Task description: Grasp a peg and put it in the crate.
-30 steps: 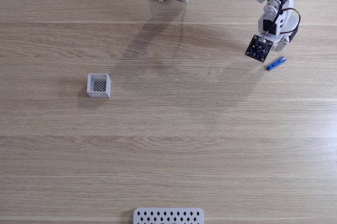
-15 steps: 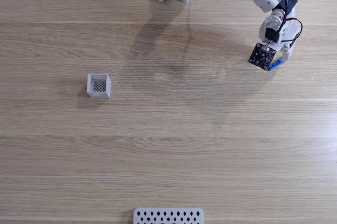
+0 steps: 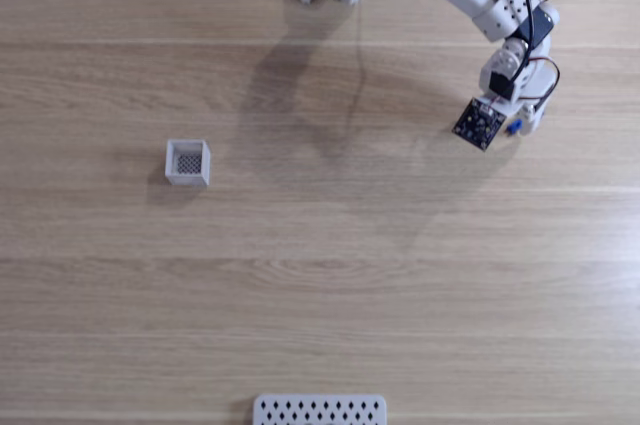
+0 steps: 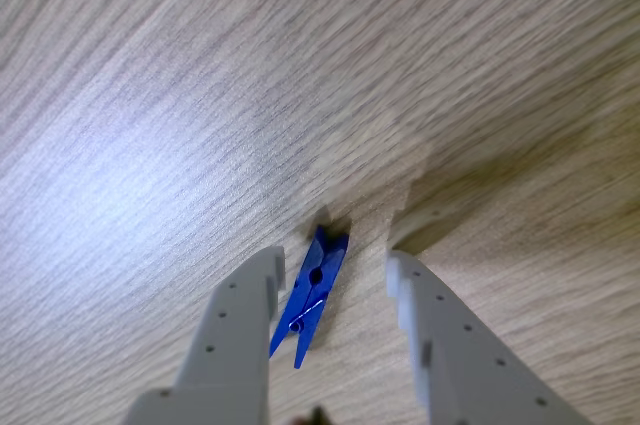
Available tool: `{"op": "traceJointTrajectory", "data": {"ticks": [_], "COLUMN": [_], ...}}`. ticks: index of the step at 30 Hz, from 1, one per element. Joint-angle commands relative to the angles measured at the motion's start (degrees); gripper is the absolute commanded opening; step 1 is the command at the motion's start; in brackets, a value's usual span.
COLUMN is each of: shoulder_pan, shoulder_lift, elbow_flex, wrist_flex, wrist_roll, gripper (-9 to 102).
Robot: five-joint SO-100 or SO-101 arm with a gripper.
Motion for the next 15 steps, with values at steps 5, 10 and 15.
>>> {"op": "traceJointTrajectory", "data": {"ticks": [5,10,15], "shoulder_pan": [-2.72,-2.72,-2.72], "shoulder_lift": [0.09,-0.53,-0.70], "elbow_flex": [-4.66,-5.71,-7.38], "wrist_flex": [-0.26,-0.26,-0.26], "wrist_roll": [0.88,0.62,0.00], "gripper": [17,17,16]}}
